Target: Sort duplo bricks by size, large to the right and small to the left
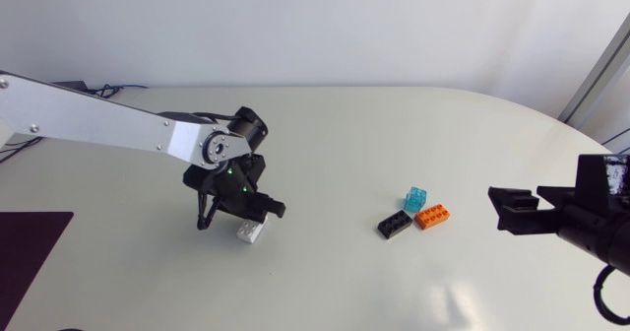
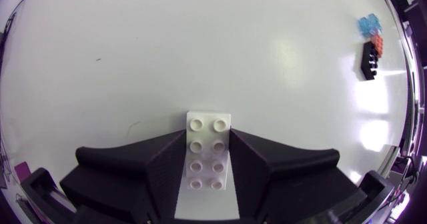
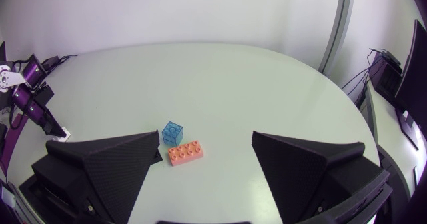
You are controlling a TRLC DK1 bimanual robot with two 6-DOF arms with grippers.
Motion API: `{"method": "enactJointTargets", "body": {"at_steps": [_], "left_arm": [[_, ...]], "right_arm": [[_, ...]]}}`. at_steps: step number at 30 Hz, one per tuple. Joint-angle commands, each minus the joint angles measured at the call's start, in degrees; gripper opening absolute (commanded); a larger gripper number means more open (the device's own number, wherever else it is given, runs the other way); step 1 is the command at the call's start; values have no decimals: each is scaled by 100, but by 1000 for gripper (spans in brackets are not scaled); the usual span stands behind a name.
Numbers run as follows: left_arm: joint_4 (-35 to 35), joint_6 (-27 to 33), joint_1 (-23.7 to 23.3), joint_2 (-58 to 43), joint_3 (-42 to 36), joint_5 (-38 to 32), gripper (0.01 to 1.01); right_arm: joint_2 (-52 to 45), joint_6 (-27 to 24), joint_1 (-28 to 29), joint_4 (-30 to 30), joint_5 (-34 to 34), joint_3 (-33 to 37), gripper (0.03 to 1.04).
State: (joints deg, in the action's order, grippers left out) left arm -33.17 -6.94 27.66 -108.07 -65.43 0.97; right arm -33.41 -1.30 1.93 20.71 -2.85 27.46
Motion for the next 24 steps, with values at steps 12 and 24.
{"method": "enactJointTargets", "body": {"at_steps": [12, 24], "left_arm": [[126, 474, 1699, -891, -1710, 861, 236], [-709, 606, 2094, -1665, -2563, 878, 925]], "right_arm": [[19, -406, 70, 302, -58, -241, 997], [203, -705, 237, 170, -93, -531, 997]]}}
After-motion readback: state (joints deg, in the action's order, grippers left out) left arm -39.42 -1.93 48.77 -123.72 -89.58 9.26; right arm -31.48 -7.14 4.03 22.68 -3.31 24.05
